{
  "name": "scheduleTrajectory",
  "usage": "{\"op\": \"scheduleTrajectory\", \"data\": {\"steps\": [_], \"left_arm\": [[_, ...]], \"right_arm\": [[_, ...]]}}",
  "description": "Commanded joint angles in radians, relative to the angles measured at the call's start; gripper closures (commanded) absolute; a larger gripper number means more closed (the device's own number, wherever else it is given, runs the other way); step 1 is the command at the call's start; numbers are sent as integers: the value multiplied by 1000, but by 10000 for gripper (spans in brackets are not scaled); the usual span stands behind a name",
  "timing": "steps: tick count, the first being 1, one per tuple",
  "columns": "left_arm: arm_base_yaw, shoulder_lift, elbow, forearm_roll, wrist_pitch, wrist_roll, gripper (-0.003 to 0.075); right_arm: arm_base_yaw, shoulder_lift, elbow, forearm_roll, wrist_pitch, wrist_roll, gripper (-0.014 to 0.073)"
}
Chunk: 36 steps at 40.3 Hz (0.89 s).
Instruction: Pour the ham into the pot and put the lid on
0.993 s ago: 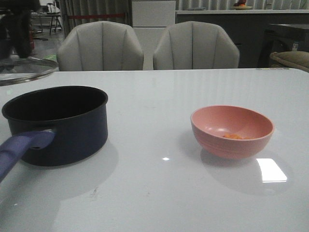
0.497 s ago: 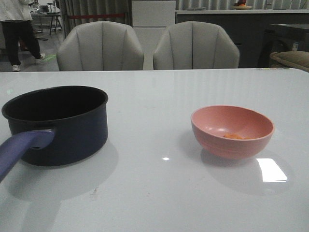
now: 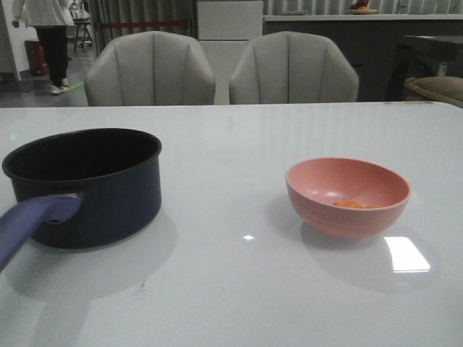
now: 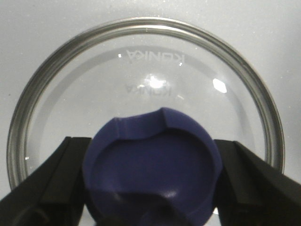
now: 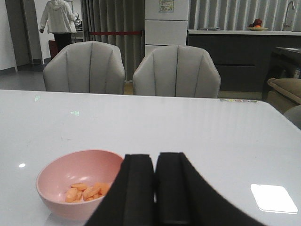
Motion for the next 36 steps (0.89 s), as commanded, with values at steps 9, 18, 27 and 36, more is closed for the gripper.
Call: {"op": "scheduleTrajectory", "data": {"steps": [9, 18, 27, 36], "left_arm": [[-1, -2, -26, -7, -34, 1, 188], [-3, -3, -32, -7, -20, 1, 187], [-3, -94, -32, -6, -18, 5, 187], [-42, -262, 14, -6, -39, 75, 187]], "right_arm": [[-3, -20, -5, -12, -80, -3, 444], [-3, -20, -5, -12, -80, -3, 444], [-3, -20, -5, -12, -80, -3, 444], [-3, -20, -5, -12, -80, -3, 444]]}}
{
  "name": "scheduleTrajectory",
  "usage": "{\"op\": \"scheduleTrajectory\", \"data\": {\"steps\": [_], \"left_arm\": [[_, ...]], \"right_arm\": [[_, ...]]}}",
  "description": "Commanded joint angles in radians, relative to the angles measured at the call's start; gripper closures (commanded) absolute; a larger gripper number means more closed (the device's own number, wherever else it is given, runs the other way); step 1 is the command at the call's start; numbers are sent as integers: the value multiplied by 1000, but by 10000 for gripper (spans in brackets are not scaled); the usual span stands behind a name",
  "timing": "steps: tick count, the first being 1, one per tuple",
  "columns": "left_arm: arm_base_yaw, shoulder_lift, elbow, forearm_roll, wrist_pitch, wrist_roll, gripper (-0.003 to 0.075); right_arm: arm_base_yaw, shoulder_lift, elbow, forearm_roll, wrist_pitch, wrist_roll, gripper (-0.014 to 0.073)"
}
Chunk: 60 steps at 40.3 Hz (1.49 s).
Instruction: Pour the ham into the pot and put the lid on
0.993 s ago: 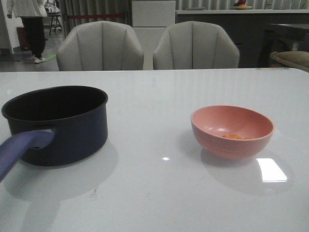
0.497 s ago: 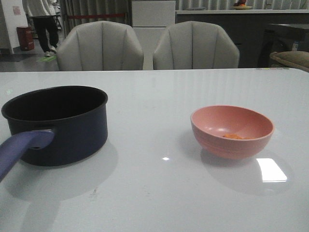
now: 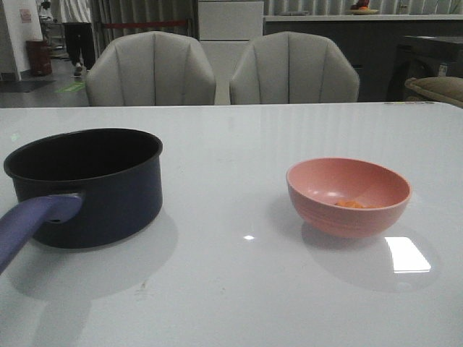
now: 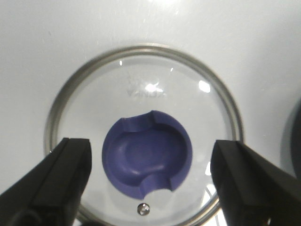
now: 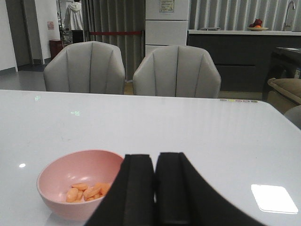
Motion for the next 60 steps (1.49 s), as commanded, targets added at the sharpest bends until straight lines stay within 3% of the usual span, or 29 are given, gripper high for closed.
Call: {"op": "scheduleTrajectory", "data": {"steps": [1, 30, 44, 60], "left_arm": [[-28, -135, 15, -13, -59, 23, 187], [-304, -1025, 528, -14, -519, 23, 188], [-371, -1407, 691, -12, -551, 23, 188], [-371, -1467, 707, -16, -458, 23, 188]], "right_arm": [[-3, -20, -5, -12, -80, -3, 444], [-3, -20, -5, -12, -80, -3, 444], [-3, -19, -5, -12, -80, -3, 444], [-3, -19, -5, -12, -124, -3, 444]]}}
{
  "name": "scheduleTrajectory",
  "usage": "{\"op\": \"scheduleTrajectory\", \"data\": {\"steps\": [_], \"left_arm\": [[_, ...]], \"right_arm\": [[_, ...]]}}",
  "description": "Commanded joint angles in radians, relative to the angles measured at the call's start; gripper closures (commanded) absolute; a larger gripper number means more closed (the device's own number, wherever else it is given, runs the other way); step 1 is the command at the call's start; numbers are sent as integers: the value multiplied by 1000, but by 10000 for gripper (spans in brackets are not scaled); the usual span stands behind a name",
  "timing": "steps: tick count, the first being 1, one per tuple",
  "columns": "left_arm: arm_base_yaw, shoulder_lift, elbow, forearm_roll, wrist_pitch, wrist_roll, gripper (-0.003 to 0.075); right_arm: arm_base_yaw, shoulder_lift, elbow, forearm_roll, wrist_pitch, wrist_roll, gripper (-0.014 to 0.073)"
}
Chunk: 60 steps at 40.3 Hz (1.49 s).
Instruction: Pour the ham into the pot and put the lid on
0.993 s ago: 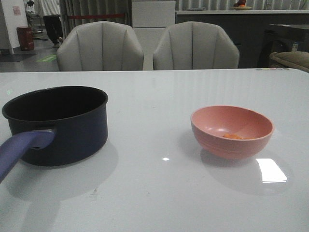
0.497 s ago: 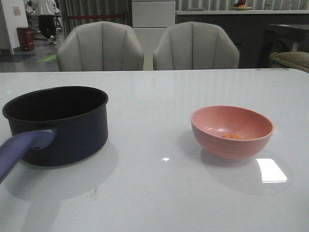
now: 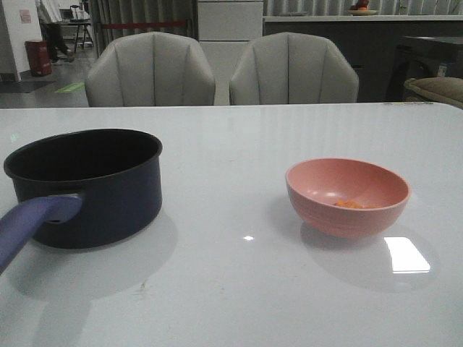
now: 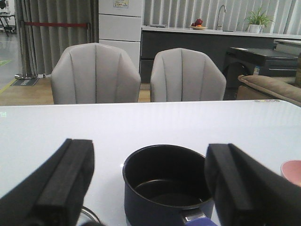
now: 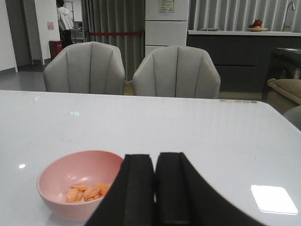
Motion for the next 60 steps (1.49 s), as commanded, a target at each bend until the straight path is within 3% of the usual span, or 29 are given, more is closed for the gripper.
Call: {"op": "scheduleTrajectory", "data": {"steps": [1, 5, 11, 18, 31, 34, 40, 43, 49, 60], "left_arm": [[-10, 11, -26, -4, -67, 3, 188], [-10, 11, -26, -4, -67, 3, 188], [-10, 11, -26, -4, -67, 3, 188], [-10, 11, -26, -4, -67, 3, 188], [-10, 11, -26, -4, -67, 3, 188], [-10, 11, -26, -4, -67, 3, 188], [-10, 11, -26, -4, -67, 3, 188], [-10, 11, -26, -4, -67, 3, 188], [-10, 11, -26, -4, -67, 3, 188], [-10, 11, -26, -4, -67, 3, 188]], "right_arm": [[-3, -19, -5, -12, -133, -3, 444], [-3, -19, -24, 6, -150, 0, 444], [-3, 42, -174, 19, 89, -10, 444], [-3, 208, -313, 21, 255, -12, 444], [-3, 349, -324, 24, 235, -11, 438], [-3, 396, -346, 24, 246, -11, 392], [-3, 545, -423, 27, 276, -11, 172], [-3, 636, -463, 59, 283, -11, 115], [-3, 827, -553, 144, 285, -11, 102], [13, 1169, -732, 154, 311, -12, 102]]}}
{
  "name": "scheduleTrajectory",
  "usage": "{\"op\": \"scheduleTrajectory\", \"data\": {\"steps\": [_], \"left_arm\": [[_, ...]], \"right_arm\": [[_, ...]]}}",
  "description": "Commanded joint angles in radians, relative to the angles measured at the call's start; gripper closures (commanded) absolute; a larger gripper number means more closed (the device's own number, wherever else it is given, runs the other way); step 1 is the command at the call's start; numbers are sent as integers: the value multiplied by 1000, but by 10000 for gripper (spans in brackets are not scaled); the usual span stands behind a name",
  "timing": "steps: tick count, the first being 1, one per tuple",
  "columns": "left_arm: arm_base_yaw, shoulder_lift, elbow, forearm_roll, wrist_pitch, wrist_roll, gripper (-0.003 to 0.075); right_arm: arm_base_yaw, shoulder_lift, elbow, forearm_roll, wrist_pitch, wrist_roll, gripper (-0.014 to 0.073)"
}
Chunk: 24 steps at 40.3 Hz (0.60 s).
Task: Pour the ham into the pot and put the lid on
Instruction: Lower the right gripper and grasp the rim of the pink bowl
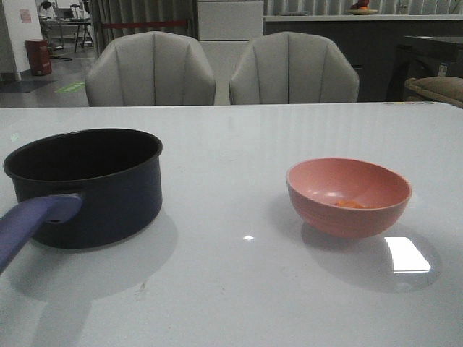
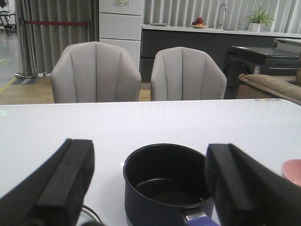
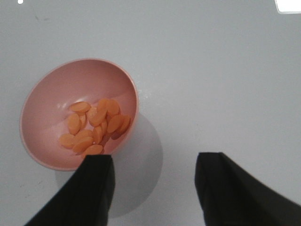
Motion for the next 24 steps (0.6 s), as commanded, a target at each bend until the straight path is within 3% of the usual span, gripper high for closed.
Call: {"op": "scheduleTrajectory", "data": {"steps": [1, 13, 24], "left_arm": [[-10, 11, -26, -4, -71, 3, 188], [-10, 11, -26, -4, -71, 3, 188], [-10, 11, -26, -4, -71, 3, 188]], "right_arm": [[15, 106, -101, 5, -43, -12, 102], [26, 440, -327, 3, 45, -22, 107], [26, 614, -454, 3, 99, -22, 108]]}}
